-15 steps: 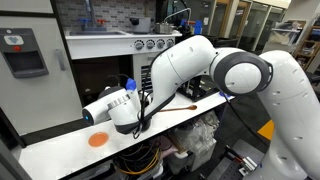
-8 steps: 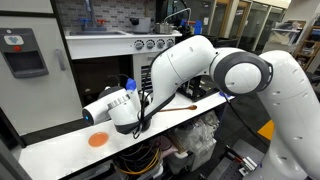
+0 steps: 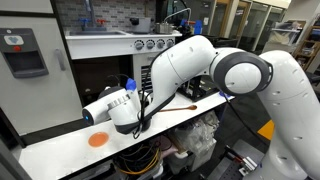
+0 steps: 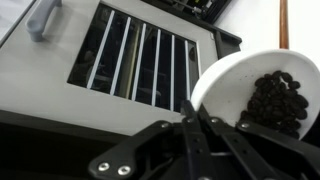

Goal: Pour the contents from the white bowl into the black cup then put the white bowl on the shelf

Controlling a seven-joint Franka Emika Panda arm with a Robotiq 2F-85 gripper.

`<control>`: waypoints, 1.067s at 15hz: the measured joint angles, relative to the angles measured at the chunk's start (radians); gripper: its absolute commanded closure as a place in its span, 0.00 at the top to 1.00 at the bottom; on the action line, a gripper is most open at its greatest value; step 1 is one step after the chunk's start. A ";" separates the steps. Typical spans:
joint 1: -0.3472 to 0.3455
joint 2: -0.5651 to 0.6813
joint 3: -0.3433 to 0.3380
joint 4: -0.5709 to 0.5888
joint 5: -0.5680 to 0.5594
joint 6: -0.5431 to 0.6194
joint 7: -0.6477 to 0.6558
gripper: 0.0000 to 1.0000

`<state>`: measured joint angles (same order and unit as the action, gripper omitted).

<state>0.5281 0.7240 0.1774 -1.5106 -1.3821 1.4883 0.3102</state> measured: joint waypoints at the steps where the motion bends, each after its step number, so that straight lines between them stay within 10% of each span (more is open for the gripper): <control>1: 0.000 0.000 0.000 0.000 0.000 0.000 0.000 0.04; 16: 0.016 0.000 0.003 -0.002 -0.113 -0.020 -0.023 0.01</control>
<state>0.5441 0.7240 0.1806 -1.5128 -1.4953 1.4686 0.2869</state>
